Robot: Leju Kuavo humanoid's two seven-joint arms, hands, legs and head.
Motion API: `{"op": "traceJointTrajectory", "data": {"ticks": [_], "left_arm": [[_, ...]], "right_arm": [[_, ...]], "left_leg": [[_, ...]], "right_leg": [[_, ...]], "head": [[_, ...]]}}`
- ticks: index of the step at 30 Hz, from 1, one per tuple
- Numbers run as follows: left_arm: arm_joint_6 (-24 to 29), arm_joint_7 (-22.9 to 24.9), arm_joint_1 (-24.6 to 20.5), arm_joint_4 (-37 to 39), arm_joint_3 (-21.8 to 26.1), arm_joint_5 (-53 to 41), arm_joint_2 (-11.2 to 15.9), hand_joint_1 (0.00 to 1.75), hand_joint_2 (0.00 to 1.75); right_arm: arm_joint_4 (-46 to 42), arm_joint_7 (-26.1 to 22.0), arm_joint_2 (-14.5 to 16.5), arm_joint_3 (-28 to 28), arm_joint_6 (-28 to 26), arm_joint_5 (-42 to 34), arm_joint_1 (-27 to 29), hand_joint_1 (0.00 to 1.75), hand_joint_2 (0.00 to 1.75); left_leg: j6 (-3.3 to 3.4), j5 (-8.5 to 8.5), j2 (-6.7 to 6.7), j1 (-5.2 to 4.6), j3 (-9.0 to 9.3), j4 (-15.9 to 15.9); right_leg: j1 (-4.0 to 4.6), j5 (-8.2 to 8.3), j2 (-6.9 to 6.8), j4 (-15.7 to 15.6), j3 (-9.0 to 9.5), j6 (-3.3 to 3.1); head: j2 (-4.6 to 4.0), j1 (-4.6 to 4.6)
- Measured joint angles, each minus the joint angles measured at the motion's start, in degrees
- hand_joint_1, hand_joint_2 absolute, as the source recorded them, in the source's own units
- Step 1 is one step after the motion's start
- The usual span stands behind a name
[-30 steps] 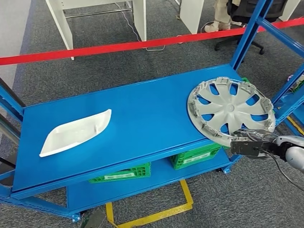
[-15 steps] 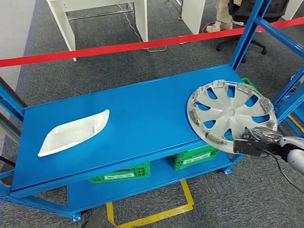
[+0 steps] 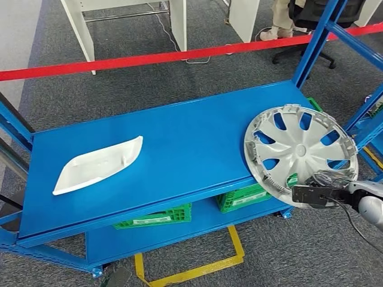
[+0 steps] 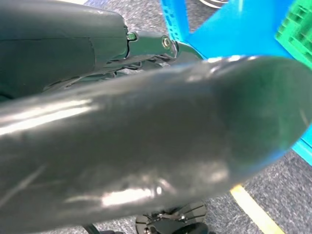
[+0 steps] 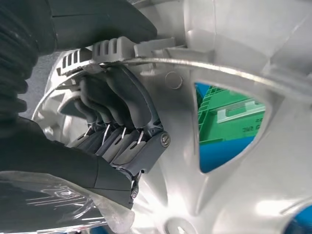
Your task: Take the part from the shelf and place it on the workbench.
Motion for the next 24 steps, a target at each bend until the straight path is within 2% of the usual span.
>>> {"op": "traceJointTrajectory", "data": {"ticks": [2, 4, 5, 6, 7, 8, 9, 10, 11, 12, 15, 16, 18, 20, 21, 22, 23, 24], "left_arm": [[0.02, -0.14, 0.00, 0.00, 0.03, 0.14, 0.02, 0.00, 0.00], [0.04, -0.27, -0.01, 0.01, 0.05, 0.23, 0.01, 0.00, 0.00], [0.04, -0.30, 0.05, 0.02, 0.05, 0.25, 0.01, 0.00, 0.00], [0.04, -0.32, 0.12, 0.03, 0.07, 0.27, 0.01, 0.00, 0.00], [0.04, -0.34, 0.18, 0.05, 0.09, 0.29, 0.02, 0.00, 0.44], [-0.06, -0.51, 0.21, 0.06, 0.11, 0.34, 0.02, 0.00, 0.87], [-0.47, -0.87, 0.21, 0.07, 0.14, 0.54, 0.03, 0.00, 1.31], [-1.22, -1.41, 0.19, 0.08, 0.19, 0.83, 0.04, 0.00, 1.75], [-2.14, -1.97, 0.17, 0.08, 0.25, 1.16, 0.08, 0.00, 1.75], [-3.07, -2.40, 0.16, 0.09, 0.33, 1.50, 0.13, 0.00, 1.75], [-4.65, -2.77, 0.13, 0.09, 0.64, 2.13, 0.29, 0.00, 1.75], [-5.04, -2.97, 0.09, 0.09, 0.76, 2.39, 0.38, 0.00, 1.75], [-5.19, -3.55, -0.07, 0.09, 1.09, 3.03, 0.52, 0.00, 1.75], [-4.13, -3.89, -0.17, 0.09, 1.51, 3.52, 0.54, 0.00, 1.75], [-3.58, -3.91, -0.18, 0.09, 1.68, 3.65, 0.55, 0.00, 1.75], [-3.22, -3.92, -0.18, 0.09, 1.81, 3.76, 0.55, 0.00, 1.75], [-3.04, -3.92, -0.19, 0.09, 1.91, 3.83, 0.55, 0.00, 1.75], [-2.92, -3.92, -0.21, 0.09, 2.00, 3.86, 0.56, 0.00, 1.75]], "right_arm": [[0.00, -0.01, -0.02, -0.41, -0.07, 0.16, 0.23, 1.75, 1.75], [0.00, -0.02, -0.05, -0.80, -0.17, 0.36, 0.60, 1.75, 1.75], [-0.01, -0.02, -0.09, -0.99, -0.26, 0.45, 0.90, 1.75, 1.75], [-0.04, -0.02, -0.16, -1.22, -0.35, 0.52, 1.24, 1.75, 1.75], [-0.13, -0.02, -0.28, -1.54, -0.46, 0.62, 1.55, 1.75, 1.75], [-0.27, -0.03, -0.44, -1.94, -0.57, 0.76, 1.79, 1.75, 1.75], [-0.44, -0.04, -0.61, -2.39, -0.69, 0.94, 1.99, 1.75, 1.75], [-0.65, -0.08, -0.76, -2.87, -0.84, 1.25, 2.15, 1.75, 1.75], [-0.86, -0.20, -0.87, -3.37, -0.99, 1.58, 2.36, 1.75, 1.75], [-1.11, -0.33, -0.93, -3.87, -1.12, 1.93, 2.69, 1.75, 1.75], [-1.85, -0.76, -0.98, -5.10, -1.28, 2.60, 3.83, 1.75, 1.75], [-2.05, -0.90, -0.98, -5.42, -1.28, 2.78, 4.08, 1.75, 1.75], [-2.46, -1.18, -0.97, -6.21, -1.29, 3.24, 4.52, 1.75, 1.75], [-2.77, -1.37, -0.97, -7.20, -1.30, 3.68, 5.07, 1.75, 1.75], [-2.86, -1.40, -0.98, -7.64, -1.30, 3.83, 5.31, 1.75, 1.75], [-2.92, -1.41, -0.98, -8.02, -1.30, 3.91, 5.46, 1.75, 1.75], [-2.94, -1.41, -0.98, -8.31, -1.30, 3.96, 5.53, 1.75, 1.75], [-2.97, -1.41, -0.98, -8.58, -1.30, 3.98, 5.55, 1.75, 1.75]], "left_leg": [[0.68, 0.38, 0.07, 0.18, 0.09, -0.50], [1.01, 0.50, 0.10, 0.15, 0.02, -0.55], [1.08, 0.50, 0.10, 0.10, 0.00, -0.52], [1.12, 0.49, 0.10, 0.06, 0.01, -0.50], [1.13, 0.45, 0.08, 0.04, 0.03, -0.45], [1.08, 0.38, 0.07, 0.05, 0.07, -0.37], [0.96, 0.26, 0.05, 0.04, 0.09, -0.25], [0.77, 0.11, 0.02, -0.07, 0.03, -0.08], [0.53, -0.02, 0.00, -0.20, -0.09, 0.13], [0.29, -0.08, -0.02, -0.32, -0.24, 0.31], [-0.30, -0.26, -0.03, -0.39, -0.44, 0.63], [-0.60, -0.87, -0.01, -0.37, -0.68, 1.29], [-1.26, -3.72, 0.04, -0.22, -2.64, 5.84], [-1.65, -7.16, 0.07, 0.02, -6.11, 13.51], [-1.73, -7.85, 0.07, 0.13, -7.33, 16.18], [-1.75, -7.45, 0.07, 0.23, -7.65, 16.86], [-1.71, -6.02, 0.07, 0.31, -6.94, 15.31], [-1.61, -3.95, 0.07, 0.38, -5.36, 11.93]], "right_leg": [[-0.10, -1.95, 0.06, 2.85, -1.54, 0.45], [-0.13, -5.44, 0.11, 9.96, -4.89, 0.70], [-0.14, -6.69, 0.11, 13.57, -6.58, 0.81], [-0.14, -7.00, 0.12, 15.67, -7.62, 0.90], [-0.14, -6.22, 0.11, 15.62, -7.68, 0.94], [-0.16, -4.47, 0.09, 13.26, -6.63, 0.94], [-0.21, -2.37, 0.03, 9.37, -4.81, 0.93], [-0.15, -0.96, -0.03, 5.52, -2.80, 0.89], [-0.11, -0.15, -0.04, 2.56, -1.24, 0.72], [-0.04, -0.01, -0.04, 0.96, -0.37, 0.50], [-0.07, -0.25, 0.04, 0.47, -0.11, -0.43], [-0.18, -0.24, -0.01, 0.43, -0.04, -0.78], [-0.36, -0.20, -0.20, 0.33, 0.08, -1.35], [-0.36, -0.23, -0.42, 0.35, 0.09, -1.58], [-0.36, -0.23, -0.49, 0.36, 0.10, -1.60], [-0.37, -0.24, -0.53, 0.37, 0.11, -1.60], [-0.38, -0.24, -0.54, 0.38, 0.15, -1.58], [-0.41, -0.26, -0.54, 0.38, 0.21, -1.52]], "head": [[0.00, 0.19], [0.00, 0.34], [0.00, 0.34], [0.00, 0.34], [0.00, 0.37], [0.00, 0.36], [0.00, 0.37], [0.00, 0.38], [0.00, 0.35], [0.00, 0.34], [0.00, 0.32], [0.00, 0.25], [0.00, 0.06], [0.00, -0.04], [0.00, -0.03], [0.00, -0.03], [0.00, -0.03], [0.00, -0.03]]}}
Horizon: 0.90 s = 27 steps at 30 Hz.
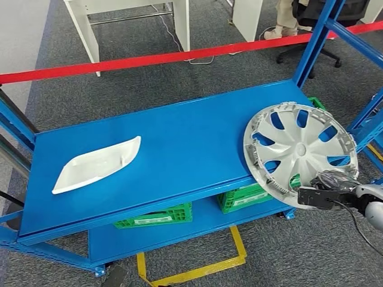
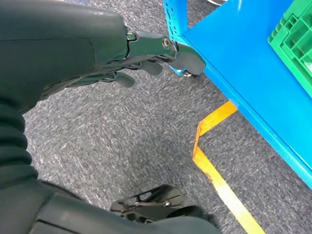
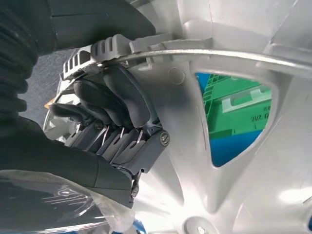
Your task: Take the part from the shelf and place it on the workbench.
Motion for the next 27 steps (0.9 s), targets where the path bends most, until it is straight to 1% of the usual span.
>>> {"op": "traceJointTrajectory", "data": {"ticks": [1, 2, 3, 4, 5, 6, 7, 8, 9, 11, 12, 13, 14, 15, 16, 17, 18, 19, 20, 21, 22, 23, 24, 26, 27], "left_arm": [[0.08, -0.01, -0.02, 0.00, 0.08, 0.02, 0.00, 0.00, 1.75], [0.17, -0.01, -0.05, 0.00, 0.16, 0.03, 0.01, 0.00, 1.75], [0.30, -0.01, -0.07, 0.00, 0.21, 0.03, 0.00, 0.00, 1.75], [0.46, -0.01, -0.07, 0.00, 0.23, 0.03, 0.00, 0.00, 1.75], [0.75, 0.00, -0.06, 0.00, 0.27, 0.03, 0.02, 0.00, 1.75], [1.14, 0.05, -0.05, 0.00, 0.32, 0.05, 0.03, 0.00, 1.75], [1.58, 0.17, -0.09, 0.00, 0.38, 0.07, 0.04, 0.00, 1.75], [2.05, 0.40, -0.17, 0.00, 0.44, 0.08, 0.04, 0.00, 1.75], [2.40, 0.70, -0.28, 0.00, 0.48, 0.08, 0.02, 0.00, 1.75], [2.75, 1.36, -0.39, 0.01, 0.50, 0.04, -0.03, 0.00, 1.75], [2.81, 1.60, -0.36, 0.01, 0.51, 0.03, -0.05, 0.00, 1.75], [2.86, 1.81, -0.33, 0.02, 0.53, 0.02, -0.07, 0.00, 1.75], [2.87, 1.97, -0.34, 0.02, 0.55, -0.01, -0.09, 0.00, 1.75], [2.88, 2.10, -0.38, 0.02, 0.56, -0.07, -0.15, 0.00, 1.75], [2.88, 2.25, -0.46, 0.02, 0.56, -0.15, -0.23, 0.00, 1.75], [2.88, 2.38, -0.57, 0.01, 0.56, -0.26, -0.32, 0.00, 1.75], [2.87, 2.50, -0.65, 0.01, 0.56, -0.38, -0.40, 0.00, 1.75], [2.85, 2.61, -0.69, 0.01, 0.56, -0.48, -0.45, 0.00, 1.75], [2.82, 2.68, -0.71, 0.02, 0.56, -0.57, -0.49, 0.00, 1.75], [2.79, 2.73, -0.72, 0.02, 0.56, -0.65, -0.51, 0.00, 1.75], [2.76, 2.77, -0.76, 0.01, 0.55, -0.71, -0.52, 0.00, 1.75], [2.74, 2.81, -0.84, 0.01, 0.55, -0.81, -0.52, 0.00, 1.75], [2.72, 2.85, -0.95, 0.01, 0.53, -0.93, -0.52, 0.00, 1.75], [2.66, 3.01, -1.11, 0.02, 0.51, -1.16, -0.52, 0.00, 1.75], [2.61, 3.14, -1.14, 0.02, 0.49, -1.24, -0.52, 0.00, 1.75]], "right_arm": [[-0.04, 0.00, 0.00, -0.27, -0.01, 0.02, 0.00, 1.75, 1.75], [-0.08, 0.01, 0.00, -0.55, -0.01, 0.03, 0.00, 1.75, 1.75], [-0.12, 0.01, -0.01, -0.82, -0.02, 0.06, -0.01, 1.75, 1.75], [-0.15, 0.02, -0.02, -1.05, -0.03, 0.15, 0.00, 1.75, 1.75], [-0.17, 0.03, -0.04, -1.24, -0.05, 0.33, 0.04, 1.75, 1.75], [-0.21, 0.02, -0.05, -1.47, -0.07, 0.56, 0.12, 1.75, 1.75], [-0.25, 0.01, -0.06, -1.76, -0.07, 0.81, 0.21, 1.75, 1.75], [-0.29, -0.03, -0.07, -2.12, -0.10, 1.06, 0.27, 1.75, 1.75], [-0.33, -0.03, -0.06, -2.51, -0.27, 1.36, 0.31, 1.75, 1.75], [-0.35, 0.31, 0.05, -3.10, -1.55, 2.55, 0.46, 1.75, 1.75], [-0.34, 0.75, 0.34, -3.43, -3.01, 3.79, 0.68, 1.75, 1.75], [-0.30, 1.32, 0.94, -3.94, -5.10, 5.62, 1.01, 1.75, 1.75], [-0.22, 1.90, 1.86, -4.75, -7.58, 7.90, 1.44, 1.75, 1.75], [-0.12, 2.38, 3.07, -5.87, -10.32, 10.46, 1.94, 1.75, 1.75], [-0.01, 2.71, 4.39, -7.17, -12.83, 12.85, 2.47, 1.75, 1.75], [0.08, 2.89, 5.72, -8.52, -14.88, 14.81, 2.90, 1.75, 1.75], [0.13, 2.95, 7.02, -9.80, -16.53, 16.25, 3.28, 1.75, 1.75], [0.15, 2.97, 8.18, -10.94, -17.76, 17.34, 3.66, 1.75, 1.75], [0.14, 2.95, 9.24, -11.99, -18.71, 18.27, 4.04, 1.75, 1.75], [0.10, 2.87, 10.20, -12.95, -19.40, 19.13, 4.46, 1.75, 1.75], [0.03, 2.76, 11.06, -13.90, -19.92, 20.11, 4.84, 1.75, 1.75], [-0.09, 2.65, 11.94, -14.89, -20.41, 21.16, 5.12, 1.75, 1.75], [-0.22, 2.49, 12.87, -15.89, -20.97, 22.29, 5.35, 1.75, 1.75], [-0.57, 2.09, 14.86, -17.92, -22.47, 24.66, 5.94, 1.75, 1.75], [-0.84, 1.83, 15.86, -18.87, -23.31, 25.83, 6.36, 1.75, 1.75]], "left_leg": [[0.15, 1.81, -0.04, 0.03, 1.83, -3.91], [0.30, 3.01, -0.07, 0.03, 3.39, -7.43], [0.45, 3.58, -0.10, -0.01, 4.34, -9.71], [0.60, 3.54, -0.12, -0.09, 4.65, -10.65], [0.80, 3.49, -0.10, -0.18, 4.60, -10.90], [1.12, 3.64, -0.09, -0.14, 4.54, -10.98], [1.48, 3.80, -0.07, -0.09, 4.57, -11.16], [1.87, 3.97, -0.04, -0.02, 4.59, -11.37], [2.18, 4.10, -0.02, 0.04, 4.62, -11.53], [2.50, 4.10, -0.01, -0.13, 4.54, -11.52], [2.56, 4.08, -0.01, -0.22, 4.54, -11.51], [2.60, 4.05, -0.01, -0.29, 4.56, -11.49], [2.60, 4.02, -0.01, -0.32, 4.60, -11.47], [2.53, 3.97, -0.01, -0.33, 4.68, -11.44], [2.41, 3.88, -0.02, -0.34, 4.73, -11.41], [2.24, 3.80, -0.03, -0.46, 4.66, -11.25], [2.00, 3.79, -0.06, -0.57, 4.51, -11.15], [1.79, 3.81, -0.08, -0.66, 4.33, -11.05], [1.61, 3.87, -0.10, -0.73, 4.18, -10.98], [1.37, 3.83, -0.11, -0.69, 4.14, -10.99], [1.09, 3.51, -0.10, -0.65, 4.07, -10.70], [0.74, 2.72, -0.07, -0.60, 3.68, -9.65], [0.38, 1.36, -0.06, -0.53, 2.73, -7.45], [-0.10, -2.07, -0.02, -0.34, -0.61, -0.17], [-0.20, -3.18, -0.02, -0.28, -2.23, 3.14]], "right_leg": [[0.01, -0.02, 0.01, 0.02, 0.01, 0.15], [0.09, -0.03, 0.03, 0.11, -0.08, 0.40], [0.15, 0.02, 0.04, 0.16, -0.24, 0.73], [0.19, 0.12, 0.04, 0.17, -0.41, 1.10], [0.18, 0.25, 0.05, 0.13, -0.53, 1.47], [0.04, 0.25, 0.05, 0.07, -0.72, 1.81], [-0.07, -0.12, 0.10, 0.44, -1.04, 2.07], [-0.14, -1.00, 0.19, 1.71, -1.75, 2.26], [-0.18, -2.43, 0.31, 4.22, -3.02, 2.38], [-0.14, -5.68, 0.53, 11.66, -6.48, 2.54], [-0.13, -6.53, 0.58, 14.68, -7.98, 2.60], [-0.13, -6.33, 0.60, 15.80, -8.62, 2.63], [-0.13, -5.06, 0.59, 14.63, -8.14, 2.59], [-0.15, -3.05, 0.56, 11.45, -6.65, 2.52], [-0.16, -1.33, 0.51, 7.53, -4.74, 2.41], [-0.09, -0.21, 0.50, 3.98, -2.84, 2.26], [-0.01, 0.20, 0.49, 1.72, -1.62, 2.08], [0.10, 0.01, 0.52, 0.76, -1.08, 1.89], [0.23, -0.10, 0.58, 0.54, -0.90, 1.66], [0.18, -0.11, 0.59, 0.58, -0.97, 1.38], [0.12, -0.09, 0.60, 0.52, -0.92, 1.09], [0.03, -0.08, 0.59, 0.46, -0.84, 0.69], [-0.07, -0.07, 0.57, 0.39, -0.76, 0.35], [-0.01, -0.15, 0.59, 0.41, -0.70, -0.09], [0.04, -0.19, 0.61, 0.42, -0.67, -0.15]], "head": [[0.00, 0.01], [0.00, 0.02], [0.00, 0.05], [0.00, 0.05], [0.00, 0.07], [0.00, 0.06], [0.00, 0.10], [0.00, 0.19], [0.00, 0.26], [0.00, 0.37], [0.00, 0.36], [0.00, 0.36], [0.00, 0.36], [0.00, 0.36], [0.00, 0.36], [0.00, 0.37], [0.00, 0.36], [0.00, 0.34], [0.00, 0.31], [0.00, 0.30], [0.00, 0.25], [0.00, 0.14], [0.00, 0.05], [0.00, -0.13], [0.00, -0.11]]}}
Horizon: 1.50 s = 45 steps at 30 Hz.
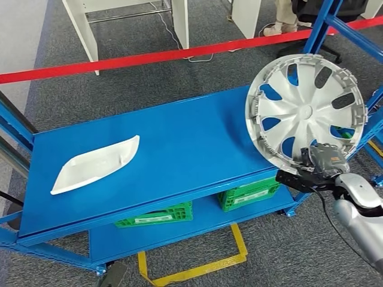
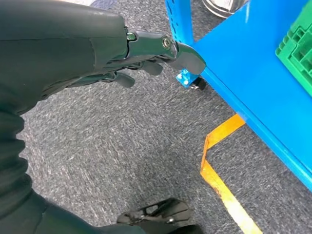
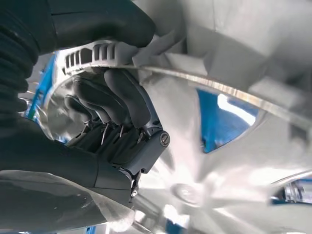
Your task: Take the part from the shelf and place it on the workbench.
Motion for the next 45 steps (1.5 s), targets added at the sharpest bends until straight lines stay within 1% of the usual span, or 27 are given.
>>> {"op": "traceJointTrajectory", "data": {"ticks": [1, 2, 3, 5, 6, 7, 9, 11, 13, 15, 16, 17, 18, 20, 22, 25, 27, 30, 31, 32, 33, 35, 37, 38, 42, 44, 45], "left_arm": [[-0.06, 0.18, -0.01, 0.00, -0.03, -0.10, -0.01, 0.00, 1.75], [-0.11, 0.35, -0.02, 0.00, -0.07, -0.23, -0.02, 0.00, 1.75], [-0.15, 0.50, -0.02, 0.00, -0.16, -0.36, -0.03, 0.00, 1.75], [-0.17, 0.68, -0.05, 0.00, -0.38, -0.57, -0.02, 0.00, 1.75], [-0.17, 0.74, -0.09, 0.00, -0.48, -0.62, -0.03, 0.00, 1.75], [-0.18, 0.79, -0.12, 0.00, -0.56, -0.68, -0.05, 0.00, 1.75], [-0.18, 0.94, -0.16, 0.00, -0.75, -0.86, -0.13, 0.00, 1.75], [-0.14, 1.28, -0.27, -0.01, -0.95, -1.10, -0.22, 0.00, 1.75], [-0.03, 1.73, -0.51, -0.01, -1.15, -1.34, -0.38, 0.00, 1.75], [0.12, 2.13, -0.66, 0.00, -1.39, -1.52, -0.61, 0.00, 1.75], [0.16, 2.30, -0.69, -0.01, -1.50, -1.57, -0.72, 0.00, 1.75], [0.21, 2.43, -0.72, -0.01, -1.60, -1.58, -0.79, 0.00, 1.75], [0.23, 2.51, -0.78, -0.01, -1.69, -1.62, -0.87, 0.00, 1.75], [0.25, 2.54, -0.95, -0.01, -1.85, -1.67, -0.97, 0.00, 1.75], [0.27, 2.54, -1.05, -0.01, -1.91, -1.69, -0.98, 0.00, 1.75], [0.30, 2.55, -1.02, 0.00, -1.92, -1.69, -0.96, 0.00, 1.75], [0.31, 2.56, -1.08, 0.00, -1.95, -1.69, -0.94, 0.00, 1.75], [0.37, 2.61, -1.08, 0.00, -1.97, -1.69, -0.93, 0.00, 1.75], [0.42, 2.65, -1.05, 0.00, -1.99, -1.72, -0.93, 0.00, 1.75], [0.48, 2.71, -1.03, 0.00, -2.04, -1.76, -0.93, 0.00, 1.75], [0.53, 2.78, -1.04, 0.00, -2.13, -1.85, -0.93, 0.00, 1.75], [0.58, 3.00, -1.12, 0.00, -2.36, -2.14, -0.91, 0.00, 1.75], [0.58, 3.28, -1.22, 0.00, -2.56, -2.37, -0.84, 0.00, 1.75], [0.57, 3.37, -1.25, 0.00, -2.60, -2.40, -0.80, 0.00, 1.75], [0.58, 3.50, -1.29, 0.00, -2.74, -2.47, -0.84, 0.00, 1.75], [0.85, 3.71, -1.47, 0.00, -3.15, -2.50, -0.94, 0.00, 1.75], [1.11, 3.88, -1.54, 0.00, -3.32, -2.48, -0.98, 0.00, 1.75]], "right_arm": [[-0.37, -0.26, 0.94, -0.93, -0.78, 1.13, 0.44, 1.75, 1.75], [-0.89, -0.54, 1.76, -1.83, -1.51, 2.21, 0.84, 1.75, 1.75], [-1.51, -0.86, 2.49, -2.73, -2.15, 3.19, 1.13, 1.75, 1.75], [-2.94, -1.59, 3.72, -4.53, -3.06, 4.63, 1.31, 1.75, 1.75], [-3.58, -1.96, 4.20, -5.31, -3.33, 5.00, 1.30, 1.75, 1.75], [-4.15, -2.33, 4.56, -5.97, -3.47, 5.23, 1.30, 1.75, 1.75], [-5.11, -3.48, 5.04, -6.80, -3.50, 5.36, 1.44, 1.75, 1.75], [-6.09, -5.14, 5.42, -7.29, -3.47, 5.38, 1.59, 1.75, 1.75], [-6.93, -6.62, 5.81, -7.47, -3.42, 5.46, 1.58, 1.75, 1.75], [-7.41, -7.71, 6.38, -7.30, -3.26, 5.70, 1.54, 1.75, 1.75], [-7.57, -8.15, 6.70, -7.11, -3.14, 5.82, 1.55, 1.75, 1.75], [-7.75, -8.47, 6.98, -6.91, -3.01, 5.89, 1.52, 1.75, 1.75], [-7.97, -8.68, 7.20, -6.71, -2.91, 5.94, 1.46, 1.75, 1.75], [-8.43, -8.94, 7.57, -6.44, -2.74, 5.97, 1.20, 1.75, 1.75], [-8.72, -9.10, 7.94, -6.18, -2.64, 5.99, 0.92, 1.75, 1.75], [-8.87, -9.16, 8.42, -5.93, -2.58, 6.06, 0.91, 1.75, 1.75], [-9.02, -9.11, 8.59, -5.97, -2.57, 6.07, 0.80, 1.75, 1.75], [-9.12, -9.42, 8.94, -5.90, -2.38, 5.88, 0.53, 1.75, 1.75], [-9.11, -9.62, 9.11, -5.78, -2.21, 5.80, 0.51, 1.75, 1.75], [-9.11, -9.88, 9.32, -5.61, -1.96, 5.69, 0.49, 1.75, 1.75], [-9.11, -10.20, 9.58, -5.40, -1.66, 5.48, 0.43, 1.75, 1.75], [-9.10, -11.14, 10.28, -4.85, -0.89, 4.58, 0.15, 1.75, 1.75], [-9.07, -12.04, 10.95, -4.29, -0.31, 3.64, -0.27, 1.75, 1.75], [-9.05, -12.28, 11.13, -4.12, -0.19, 3.41, -0.39, 1.75, 1.75], [-9.02, -12.85, 11.48, -3.53, -0.08, 3.08, -0.68, 1.75, 1.75], [-9.78, -13.35, 12.23, -0.71, -0.08, 3.65, -1.93, 1.75, 1.75], [-10.32, -13.39, 12.59, 0.96, -0.02, 4.13, -2.77, 1.75, 1.75]], "left_leg": [[-0.01, -0.12, 0.00, 0.03, -0.95, 1.78], [0.09, 0.93, 0.00, 0.04, -0.92, 1.37], [0.29, 2.90, 0.00, 0.03, 0.05, -1.08], [0.94, 7.03, -0.05, -0.09, 3.22, -8.53], [1.23, 8.01, -0.07, -0.17, 4.53, -11.51], [1.42, 8.21, -0.09, -0.26, 5.22, -13.16], [1.61, 7.79, -0.09, -0.32, 5.52, -14.06], [1.97, 7.99, -0.04, -0.12, 5.67, -14.56], [2.32, 8.16, 0.01, 0.10, 5.83, -14.93], [2.44, 8.14, 0.01, 0.11, 5.84, -14.92], [2.44, 8.12, 0.01, 0.12, 5.87, -14.90], [2.41, 8.09, 0.01, 0.17, 5.90, -14.88], [2.32, 8.03, 0.00, 0.25, 5.96, -14.81], [1.86, 7.74, -0.07, 0.33, 5.95, -14.44], [1.27, 7.54, -0.13, 0.21, 5.64, -13.86], [0.62, 7.53, -0.13, 0.15, 5.40, -13.53], [0.09, 5.96, -0.07, 0.22, 4.60, -11.38], [-0.42, 1.15, -0.02, 0.35, 0.24, -1.40], [-0.38, 0.43, -0.02, 0.37, -0.98, 1.25], [-0.22, 0.74, -0.02, 0.34, -1.42, 2.11], [0.07, 2.15, -0.02, 0.28, -0.86, 0.75], [1.09, 6.15, -0.06, -0.04, 2.19, -6.15], [1.95, 8.16, -0.05, -0.36, 4.52, -11.32], [2.15, 8.19, -0.04, -0.44, 4.89, -12.10], [2.13, 8.04, -0.02, -0.52, 5.00, -12.78], [2.27, 8.12, 0.00, -0.26, 5.43, -14.20], [2.35, 8.20, 0.02, -0.10, 5.59, -14.71]], "right_leg": [[0.04, -0.05, 0.02, 0.02, 0.05, -0.05], [0.09, -0.10, 0.04, 0.03, 0.15, -0.08], [0.13, -0.16, 0.07, 0.04, 0.29, -0.08], [0.29, -0.38, 0.14, 0.07, 0.53, 0.06], [0.38, -0.45, 0.19, 0.11, 0.52, 0.21], [0.45, -0.46, 0.22, 0.13, 0.43, 0.41], [0.42, -0.36, 0.27, 0.03, 0.24, 0.94], [0.29, -1.10, 0.24, 0.77, -0.37, 1.47], [0.24, -3.81, 0.22, 5.44, -2.67, 1.81], [0.23, -6.85, 0.22, 12.97, -6.24, 2.07], [0.20, -7.28, 0.21, 15.40, -7.50, 2.21], [0.14, -6.58, 0.19, 15.68, -7.77, 2.32], [0.03, -4.86, 0.15, 13.63, -6.91, 2.42], [-0.10, -1.19, 0.00, 6.15, -3.24, 2.67], [-0.03, -0.20, 0.03, 1.37, -0.69, 2.35], [0.10, -0.52, 0.19, 0.93, -0.42, 1.25], [-0.03, -0.51, 0.15, 0.86, -0.26, 0.48], [0.08, -0.59, 0.16, 0.82, -0.14, -0.13], [0.18, -0.60, 0.21, 0.83, -0.11, -0.17], [0.29, -0.62, 0.30, 0.83, -0.07, -0.21], [0.41, -0.63, 0.42, 0.84, -0.01, -0.23], [0.59, -0.69, 0.63, 0.81, 0.16, -0.25], [0.86, -0.75, 0.72, 0.84, 0.15, -0.18], [0.95, -0.76, 0.73, 0.85, 0.10, -0.14], [0.91, -0.65, 0.76, 0.82, -0.13, 0.09], [0.74, -2.59, 0.58, 3.79, -1.90, 0.85], [0.72, -4.27, 0.48, 7.02, -3.55, 1.25]], "head": [[0.00, -0.01], [0.00, -0.01], [0.00, -0.01], [0.00, 0.01], [0.00, 0.02], [0.00, 0.04], [0.00, 0.07], [0.00, 0.14], [0.00, 0.25], [0.00, 0.31], [0.00, 0.29], [0.00, 0.31], [0.00, 0.29], [0.00, 0.35], [0.00, 0.37], [0.00, 0.27], [0.00, 0.16], [0.00, 0.02], [0.00, 0.02], [0.00, 0.02], [0.00, 0.02], [0.00, 0.04], [0.00, 0.13], [0.00, 0.17], [0.00, 0.10], [0.00, 0.20], [0.00, 0.28]]}}
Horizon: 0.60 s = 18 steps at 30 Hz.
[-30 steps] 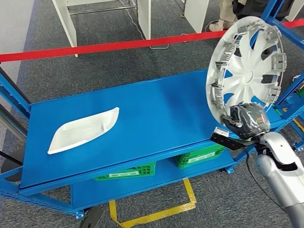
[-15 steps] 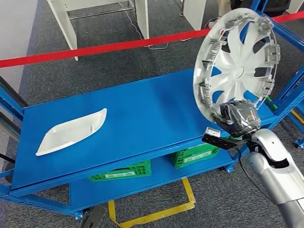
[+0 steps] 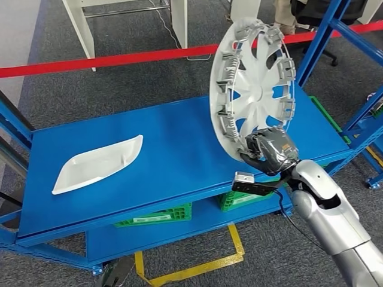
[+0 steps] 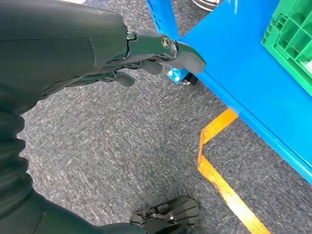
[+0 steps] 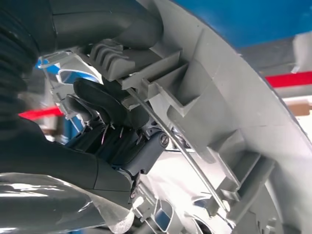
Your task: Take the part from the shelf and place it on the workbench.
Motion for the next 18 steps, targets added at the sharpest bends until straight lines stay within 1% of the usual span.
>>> {"op": "traceJointTrajectory", "data": {"ticks": [1, 2, 3, 4, 5, 6, 7, 8, 9, 11, 12, 13, 14, 15, 16, 17, 18], "left_arm": [[0.40, 0.24, -0.06, 0.00, -0.12, 0.04, -0.03, 0.00, 1.75], [0.80, 0.50, -0.06, 0.00, -0.13, 0.08, -0.04, 0.00, 1.75], [1.24, 0.74, -0.05, 0.00, -0.15, 0.10, -0.05, 0.00, 1.75], [1.61, 0.92, -0.07, 0.00, -0.18, 0.13, -0.05, 0.00, 1.75], [1.89, 1.00, -0.11, -0.01, -0.23, 0.14, -0.08, 0.00, 1.75], [2.17, 1.04, -0.15, -0.01, -0.30, 0.15, -0.10, 0.00, 1.75], [2.48, 1.10, -0.20, -0.01, -0.36, 0.20, -0.13, 0.00, 1.75], [2.87, 1.23, -0.22, -0.01, -0.40, 0.30, -0.15, 0.00, 1.75], [3.34, 1.45, -0.21, -0.01, -0.40, 0.44, -0.18, 0.00, 1.75], [4.37, 1.89, -0.19, -0.01, -0.39, 0.72, -0.24, 0.00, 1.75], [4.82, 2.01, -0.21, -0.01, -0.39, 0.80, -0.27, 0.00, 1.75], [5.19, 2.05, -0.25, -0.01, -0.40, 0.85, -0.29, 0.00, 1.75], [5.43, 2.08, -0.30, -0.01, -0.40, 0.88, -0.29, 0.00, 1.75], [5.60, 2.12, -0.33, 0.00, -0.40, 0.92, -0.31, 0.00, 1.75], [5.78, 2.21, -0.33, 0.00, -0.40, 0.95, -0.31, 0.00, 1.75], [5.98, 2.38, -0.30, 0.00, -0.39, 0.97, -0.31, 0.00, 1.75], [6.27, 2.58, -0.25, 0.00, -0.39, 1.02, -0.32, 0.00, 1.75]], "right_arm": [[-0.65, 0.22, 0.20, 1.71, 0.24, 0.56, -0.92, 1.75, 1.75], [-1.05, 0.42, 0.26, 2.74, 0.73, 0.73, -1.64, 1.75, 1.75], [-1.47, 0.59, 0.30, 3.74, 1.36, 0.79, -2.41, 1.75, 1.75], [-1.87, 0.73, 0.32, 4.68, 2.03, 0.79, -3.26, 1.75, 1.75], [-2.24, 0.82, 0.36, 5.50, 2.57, 0.74, -4.16, 1.75, 1.75], [-2.58, 0.88, 0.38, 6.20, 3.02, 0.66, -5.06, 1.75, 1.75], [-2.85, 0.88, 0.43, 6.86, 3.37, 0.53, -5.97, 1.75, 1.75], [-3.08, 0.86, 0.48, 7.55, 3.64, 0.35, -6.79, 1.75, 1.75], [-3.28, 0.88, 0.55, 8.26, 3.87, 0.11, -7.48, 1.75, 1.75], [-3.71, 1.06, 0.67, 9.72, 4.19, -0.44, -8.50, 1.75, 1.75], [-3.92, 1.23, 0.71, 10.31, 4.33, -0.72, -8.92, 1.75, 1.75], [-4.13, 1.41, 0.73, 10.86, 4.46, -0.96, -9.40, 1.75, 1.75], [-4.31, 1.56, 0.78, 11.32, 4.56, -1.16, -9.93, 1.75, 1.75], [-4.43, 1.69, 0.84, 11.71, 4.63, -1.34, -10.43, 1.75, 1.75], [-4.53, 1.82, 0.90, 12.08, 4.65, -1.47, -10.87, 1.75, 1.75], [-4.57, 1.94, 0.95, 12.41, 4.66, -1.57, -11.20, 1.75, 1.75], [-4.58, 2.07, 0.96, 12.73, 4.68, -1.66, -11.47, 1.75, 1.75]], "left_leg": [[0.07, 0.17, 0.02, 0.18, 0.18, -0.41], [0.07, 0.16, 0.02, 0.17, 0.19, -0.38], [0.07, 0.13, 0.02, 0.18, 0.22, -0.35], [0.02, 0.08, 0.02, 0.21, 0.25, -0.30], [-0.07, -0.01, 0.00, 0.27, 0.30, -0.19], [-0.27, -0.15, -0.03, 0.32, 0.31, -0.02], [-0.52, -0.28, -0.08, 0.26, 0.20, 0.31], [-0.79, -0.31, -0.12, 0.20, 0.02, 0.61], [-1.09, -0.25, -0.14, 0.11, -0.20, 0.84], [-1.57, 0.01, -0.14, 0.05, -0.49, 1.03], [-1.84, -0.26, -0.12, 0.06, -0.59, 1.23], [-2.14, -1.12, -0.09, 0.09, -0.87, 2.08], [-2.45, -2.60, -0.07, 0.15, -1.54, 3.95], [-2.76, -4.64, -0.03, 0.27, -2.65, 7.05], [-2.99, -6.73, -0.03, 0.36, -3.97, 10.89], [-3.12, -8.33, -0.02, 0.44, -5.10, 14.31], [-3.14, -9.04, -0.02, 0.46, -5.55, 16.35]], "right_leg": [[0.01, -1.91, -0.09, 4.04, -1.98, 0.33], [-0.02, -2.85, -0.09, 7.21, -3.53, 0.47], [-0.05, -2.76, -0.11, 8.70, -4.36, 0.59], [-0.11, -1.55, -0.14, 7.94, -4.14, 0.69], [-0.20, 0.53, -0.21, 5.06, -2.89, 0.77], [-0.28, 2.43, -0.30, 1.25, -1.15, 0.82], [-0.27, 3.82, -0.35, -2.28, 0.66, 0.80], [-0.22, 4.42, -0.37, -4.71, 1.95, 0.57], [-0.10, 4.38, -0.32, -5.74, 2.54, 0.26], [-0.02, 4.37, -0.21, -5.93, 2.62, -0.50], [-0.09, 4.53, -0.23, -6.00, 2.59, -0.81], [-0.22, 4.69, -0.27, -6.11, 2.59, -1.15], [-0.36, 4.86, -0.33, -6.25, 2.57, -1.48], [-0.38, 5.01, -0.37, -6.30, 2.49, -1.76], [-0.35, 5.15, -0.39, -6.30, 2.33, -1.95], [-0.30, 5.29, -0.40, -6.30, 2.16, -2.05], [-0.25, 5.47, -0.40, -6.29, 1.97, -2.11]], "head": [[0.00, 0.10], [0.00, 0.08], [0.00, 0.09], [0.00, 0.09], [0.00, 0.08], [0.00, 0.09], [0.00, 0.14], [0.00, 0.16], [0.00, 0.15], [0.00, 0.13], [0.00, 0.11], [0.00, 0.02], [0.00, -0.10], [0.00, -0.23], [0.00, -0.32], [0.00, -0.34], [0.00, -0.33]]}}
